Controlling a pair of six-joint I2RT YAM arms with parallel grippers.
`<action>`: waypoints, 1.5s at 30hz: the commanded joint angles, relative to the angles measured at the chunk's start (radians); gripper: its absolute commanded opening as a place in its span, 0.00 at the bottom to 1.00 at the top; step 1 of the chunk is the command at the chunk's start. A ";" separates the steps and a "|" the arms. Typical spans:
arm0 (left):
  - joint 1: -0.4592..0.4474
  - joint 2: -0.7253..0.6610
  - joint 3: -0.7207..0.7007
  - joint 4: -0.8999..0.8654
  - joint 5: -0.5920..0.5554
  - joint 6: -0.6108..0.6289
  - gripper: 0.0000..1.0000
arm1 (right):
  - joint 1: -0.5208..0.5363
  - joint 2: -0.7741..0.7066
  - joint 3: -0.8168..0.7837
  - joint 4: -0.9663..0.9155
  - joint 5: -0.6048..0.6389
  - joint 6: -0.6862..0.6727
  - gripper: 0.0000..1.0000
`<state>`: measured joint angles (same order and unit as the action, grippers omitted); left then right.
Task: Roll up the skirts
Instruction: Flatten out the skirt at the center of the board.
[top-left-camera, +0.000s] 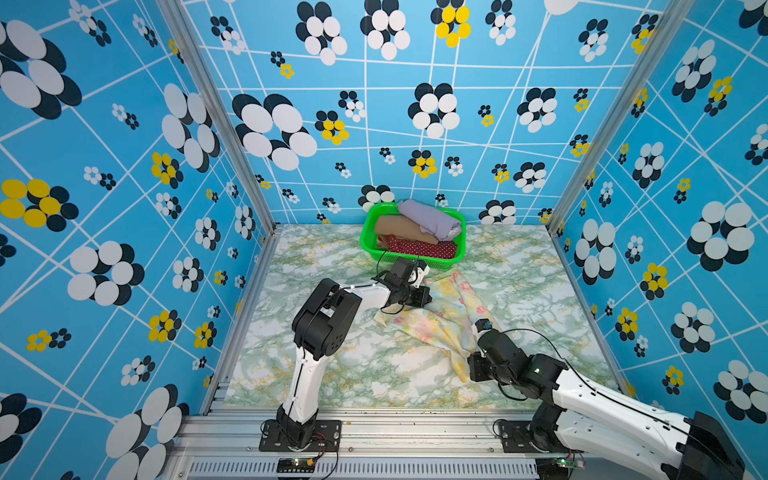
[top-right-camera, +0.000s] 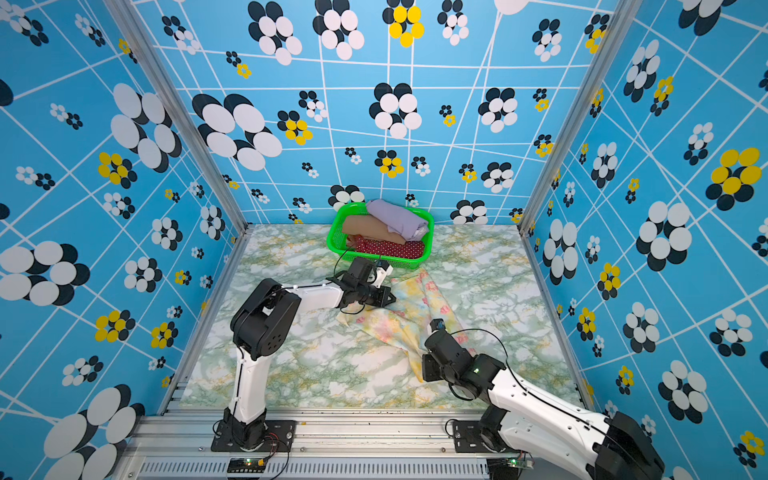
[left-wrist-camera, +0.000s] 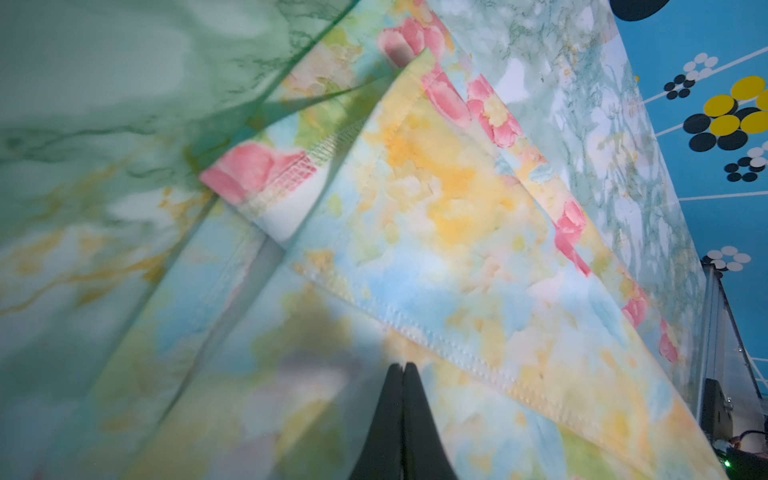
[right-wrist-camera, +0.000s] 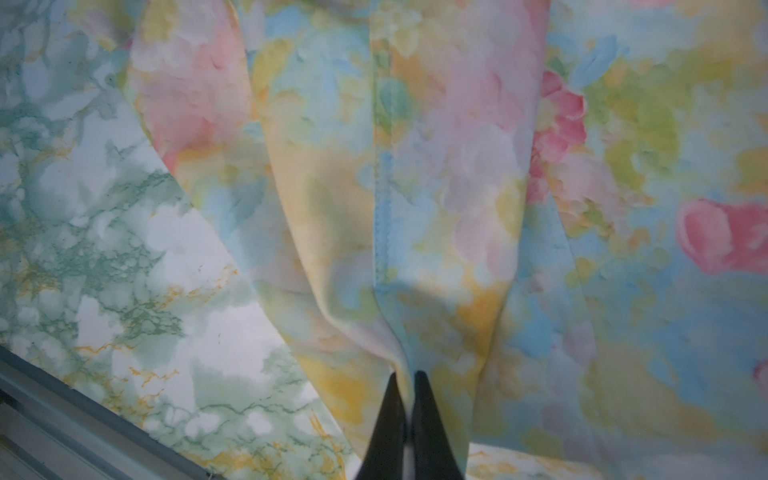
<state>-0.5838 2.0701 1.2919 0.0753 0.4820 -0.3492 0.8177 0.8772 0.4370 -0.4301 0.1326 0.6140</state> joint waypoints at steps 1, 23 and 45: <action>0.038 -0.197 -0.024 0.086 -0.018 -0.001 0.00 | 0.009 -0.047 0.060 -0.075 0.052 -0.011 0.00; 0.124 -0.434 -0.224 0.191 0.064 -0.034 0.42 | -0.010 0.006 0.576 -0.192 0.076 -0.276 0.00; -0.060 -1.045 -0.305 -0.141 -0.204 0.319 0.52 | -0.221 0.668 1.724 -0.290 -0.277 -0.261 0.00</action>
<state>-0.5579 1.0374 0.9691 0.0715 0.3195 -0.1745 0.6315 1.5223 2.1002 -0.7040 -0.0963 0.3080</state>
